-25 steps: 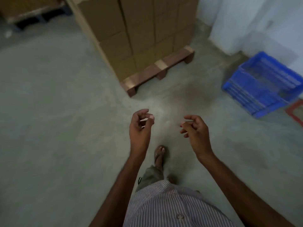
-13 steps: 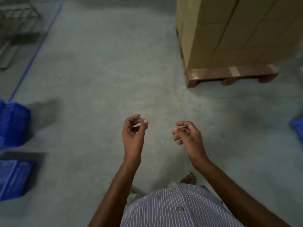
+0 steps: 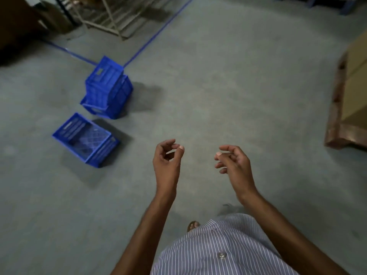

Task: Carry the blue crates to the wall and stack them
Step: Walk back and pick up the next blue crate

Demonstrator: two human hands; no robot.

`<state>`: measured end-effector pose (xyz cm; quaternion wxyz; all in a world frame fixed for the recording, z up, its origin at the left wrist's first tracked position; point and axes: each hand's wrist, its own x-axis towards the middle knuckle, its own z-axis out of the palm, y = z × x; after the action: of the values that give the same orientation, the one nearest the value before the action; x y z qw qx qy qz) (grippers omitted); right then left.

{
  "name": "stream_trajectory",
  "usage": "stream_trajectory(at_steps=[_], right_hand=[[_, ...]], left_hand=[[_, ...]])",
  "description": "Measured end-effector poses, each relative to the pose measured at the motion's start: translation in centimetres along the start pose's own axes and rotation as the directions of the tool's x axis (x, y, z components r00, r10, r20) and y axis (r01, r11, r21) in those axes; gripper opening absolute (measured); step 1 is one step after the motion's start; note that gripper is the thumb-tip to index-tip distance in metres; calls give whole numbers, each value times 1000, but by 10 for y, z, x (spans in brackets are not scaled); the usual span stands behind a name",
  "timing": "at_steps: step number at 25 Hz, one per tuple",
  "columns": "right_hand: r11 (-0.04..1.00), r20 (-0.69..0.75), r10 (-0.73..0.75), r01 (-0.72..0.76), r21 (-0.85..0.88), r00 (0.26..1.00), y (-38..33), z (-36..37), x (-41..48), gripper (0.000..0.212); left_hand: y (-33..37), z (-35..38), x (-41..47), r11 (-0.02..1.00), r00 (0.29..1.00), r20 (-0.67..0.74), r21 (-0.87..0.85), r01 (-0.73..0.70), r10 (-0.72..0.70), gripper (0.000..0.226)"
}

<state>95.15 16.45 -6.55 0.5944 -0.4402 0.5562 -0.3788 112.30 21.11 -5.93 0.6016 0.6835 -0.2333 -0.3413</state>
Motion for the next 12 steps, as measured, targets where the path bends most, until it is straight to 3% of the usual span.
stream_trajectory(at_steps=[6, 12], right_hand=[[998, 172, 19, -9, -56, 985, -18, 129, 81, 15], [992, 384, 8, 40, -118, 923, -54, 284, 157, 14]], left_hand=[[3, -78, 100, 998, 976, -214, -52, 38, -48, 22], [31, -172, 205, 997, 878, -477, -77, 4, -40, 15]])
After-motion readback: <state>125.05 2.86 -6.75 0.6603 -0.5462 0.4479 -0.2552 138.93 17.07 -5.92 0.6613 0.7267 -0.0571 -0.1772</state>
